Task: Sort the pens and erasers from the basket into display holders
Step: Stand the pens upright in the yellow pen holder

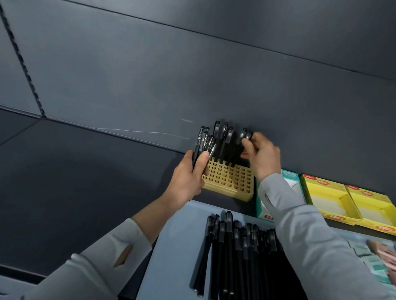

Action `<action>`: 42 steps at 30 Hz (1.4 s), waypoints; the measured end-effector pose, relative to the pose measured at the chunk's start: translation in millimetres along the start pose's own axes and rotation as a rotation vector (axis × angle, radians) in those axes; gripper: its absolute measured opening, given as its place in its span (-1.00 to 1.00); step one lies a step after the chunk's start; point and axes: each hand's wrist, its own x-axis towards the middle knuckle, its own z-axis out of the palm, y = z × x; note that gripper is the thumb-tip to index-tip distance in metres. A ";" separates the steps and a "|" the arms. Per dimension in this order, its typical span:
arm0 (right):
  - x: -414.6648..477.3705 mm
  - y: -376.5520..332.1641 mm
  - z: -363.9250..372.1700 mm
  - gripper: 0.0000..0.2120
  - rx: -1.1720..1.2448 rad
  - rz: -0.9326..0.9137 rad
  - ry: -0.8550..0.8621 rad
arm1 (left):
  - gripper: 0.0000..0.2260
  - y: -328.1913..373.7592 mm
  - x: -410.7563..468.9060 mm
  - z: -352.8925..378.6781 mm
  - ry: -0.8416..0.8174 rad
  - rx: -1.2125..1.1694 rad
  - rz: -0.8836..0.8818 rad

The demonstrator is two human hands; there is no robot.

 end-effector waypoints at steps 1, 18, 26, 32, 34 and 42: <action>0.9 -0.1 -0.6 -0.85 0.005 0.007 -0.002 | -0.74 1.0 0.5 -0.4 -0.009 -0.039 -0.003; -20.6 -28.6 2.4 -0.84 0.384 0.114 -0.288 | -0.81 6.1 7.1 20.0 -0.025 -0.185 -0.059; -4.8 -9.4 -30.3 -0.87 0.384 0.184 0.069 | -0.89 -11.5 16.6 8.1 0.103 -0.070 -0.090; 3.9 10.2 -30.5 -0.91 0.190 0.110 0.177 | -0.86 -14.0 19.9 2.6 0.150 -0.125 -0.090; 5.4 10.4 -26.4 -0.89 0.171 0.099 0.164 | -0.84 -13.2 21.2 3.1 0.148 -0.138 -0.084; 9.2 11.7 -16.2 -0.92 0.036 0.003 0.100 | -0.82 -11.5 25.1 3.9 0.141 -0.156 -0.074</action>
